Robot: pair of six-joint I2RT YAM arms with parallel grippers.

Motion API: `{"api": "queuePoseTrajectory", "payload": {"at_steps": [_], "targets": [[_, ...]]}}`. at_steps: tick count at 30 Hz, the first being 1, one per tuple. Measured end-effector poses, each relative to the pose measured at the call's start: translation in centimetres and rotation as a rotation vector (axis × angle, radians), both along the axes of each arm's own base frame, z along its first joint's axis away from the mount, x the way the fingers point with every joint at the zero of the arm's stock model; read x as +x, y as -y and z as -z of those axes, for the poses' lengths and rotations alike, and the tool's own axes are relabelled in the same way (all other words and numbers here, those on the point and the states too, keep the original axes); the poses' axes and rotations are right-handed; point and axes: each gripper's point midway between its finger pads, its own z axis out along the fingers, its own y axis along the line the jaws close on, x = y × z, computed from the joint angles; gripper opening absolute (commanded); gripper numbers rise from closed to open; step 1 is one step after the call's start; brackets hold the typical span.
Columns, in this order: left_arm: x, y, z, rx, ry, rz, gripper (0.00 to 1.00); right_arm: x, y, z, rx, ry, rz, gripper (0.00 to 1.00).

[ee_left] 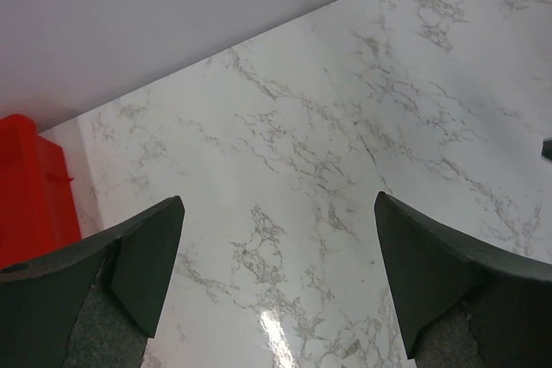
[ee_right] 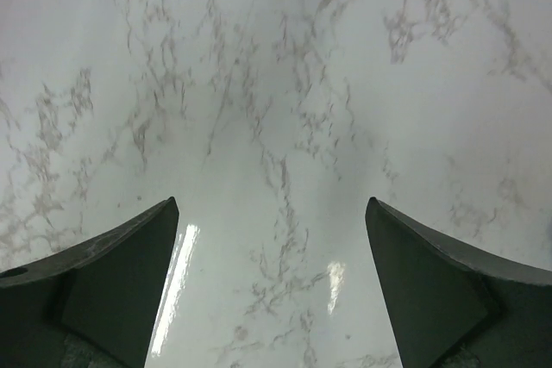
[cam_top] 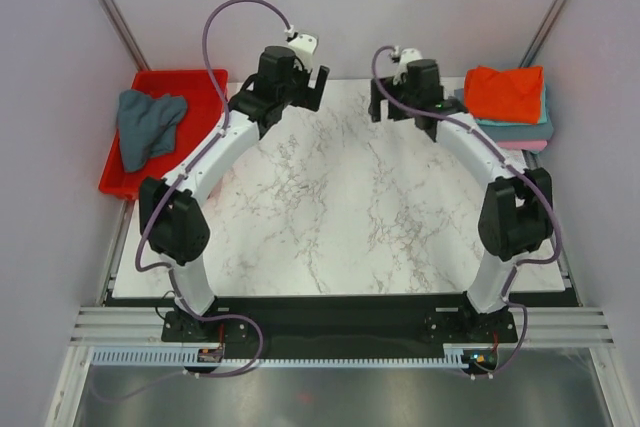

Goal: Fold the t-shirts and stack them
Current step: Neatly place the folded tshirt to the corner

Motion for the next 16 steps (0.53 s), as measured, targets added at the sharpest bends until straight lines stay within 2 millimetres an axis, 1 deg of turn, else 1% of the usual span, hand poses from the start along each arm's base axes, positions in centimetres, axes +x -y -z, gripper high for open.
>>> {"api": "queuePoseTrajectory", "payload": {"at_steps": [1, 2, 3, 4, 6, 8, 10, 14, 16], "targets": [[-0.1, -0.6, 0.2, -0.002, -0.002, -0.019, 0.99, -1.1, -1.1, 1.8, -0.046, -0.034, -0.003, 0.98], [-0.1, -1.0, 0.4, -0.003, -0.004, -0.030, 0.99, -2.1, -2.0, 3.0, -0.087, -0.056, 0.002, 0.98], [-0.2, -1.3, 0.7, -0.004, -0.007, -0.042, 0.99, -2.9, -2.8, 3.8, -0.125, -0.063, 0.010, 0.98], [-0.3, -1.6, 0.8, -0.005, -0.008, -0.054, 0.99, -3.8, -3.6, 4.2, -0.154, -0.066, 0.010, 0.98], [-0.5, -1.7, 1.1, -0.010, -0.010, -0.063, 0.99, -5.3, -4.0, 4.3, -0.194, -0.060, 0.025, 0.98], [-1.0, -1.9, 1.5, -0.010, -0.016, -0.066, 0.99, -6.2, -3.5, 3.2, -0.218, -0.034, 0.052, 0.98], [-1.5, -2.2, 1.7, -0.008, -0.019, -0.070, 0.99, -6.5, -2.8, 1.0, -0.219, 0.014, 0.085, 0.98], [-3.1, -3.3, 2.6, 0.011, -0.037, -0.085, 0.99, -6.7, -1.4, -3.0, -0.207, 0.107, 0.152, 0.98], [-3.9, -3.7, 3.1, 0.018, -0.045, -0.087, 0.99, -6.6, -0.7, -3.9, -0.213, 0.133, 0.185, 0.98]]}}
